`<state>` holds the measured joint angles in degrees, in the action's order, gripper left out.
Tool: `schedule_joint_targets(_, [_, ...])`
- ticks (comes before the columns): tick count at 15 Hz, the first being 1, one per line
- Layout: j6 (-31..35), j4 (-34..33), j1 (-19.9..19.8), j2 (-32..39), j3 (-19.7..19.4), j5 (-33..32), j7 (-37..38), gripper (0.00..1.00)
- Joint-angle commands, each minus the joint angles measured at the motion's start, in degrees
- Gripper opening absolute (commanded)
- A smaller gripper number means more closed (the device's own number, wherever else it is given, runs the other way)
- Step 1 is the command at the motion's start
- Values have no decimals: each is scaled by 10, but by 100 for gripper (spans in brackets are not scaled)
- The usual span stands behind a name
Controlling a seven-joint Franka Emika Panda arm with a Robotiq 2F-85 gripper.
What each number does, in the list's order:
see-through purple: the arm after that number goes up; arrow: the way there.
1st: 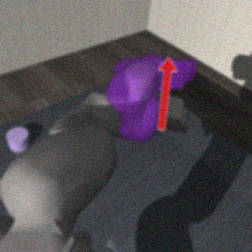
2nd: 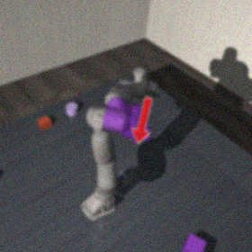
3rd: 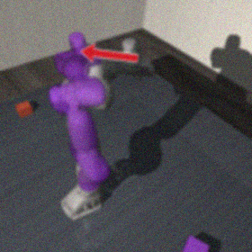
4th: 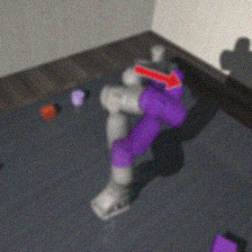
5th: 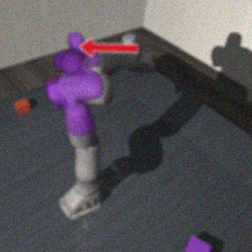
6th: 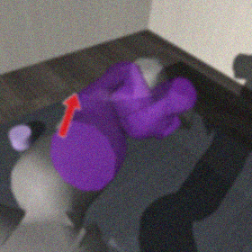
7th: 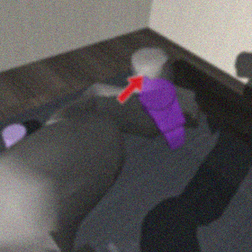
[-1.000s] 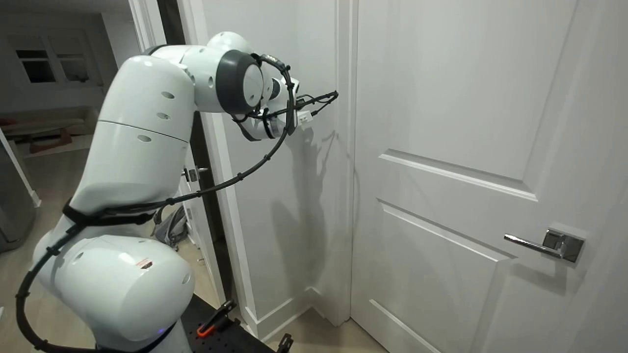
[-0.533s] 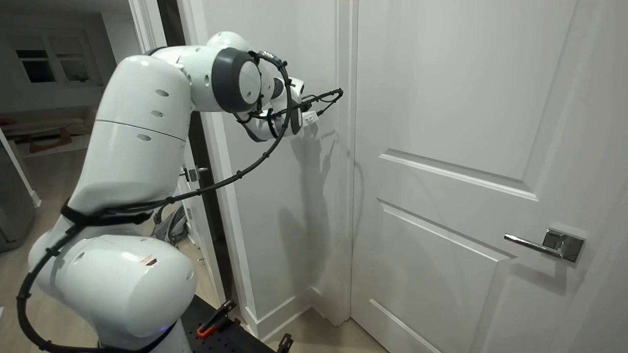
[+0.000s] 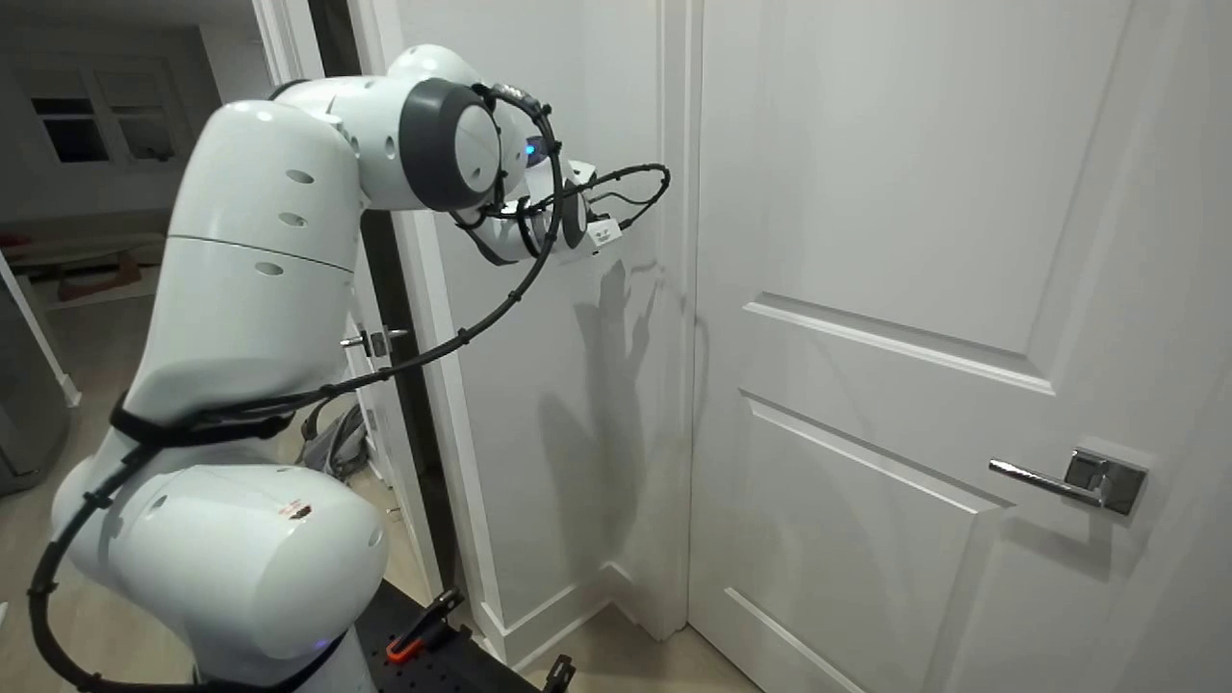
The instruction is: Turn on the light
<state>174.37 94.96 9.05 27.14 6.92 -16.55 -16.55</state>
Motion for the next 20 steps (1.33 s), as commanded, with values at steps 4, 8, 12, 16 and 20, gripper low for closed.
schedule_joint_targets(4, [-204,2,8,-54,3,9,0,0])
schedule_joint_targets(8, [-391,-90,-22,-96,16,70,-48,1])
schedule_joint_targets(12, [-530,-184,-32,-99,13,106,-55,1])
schedule_joint_targets(16, [-643,-256,-32,-80,9,123,-46,1])
schedule_joint_targets(20, [-714,-304,-33,-56,4,125,-37,38])
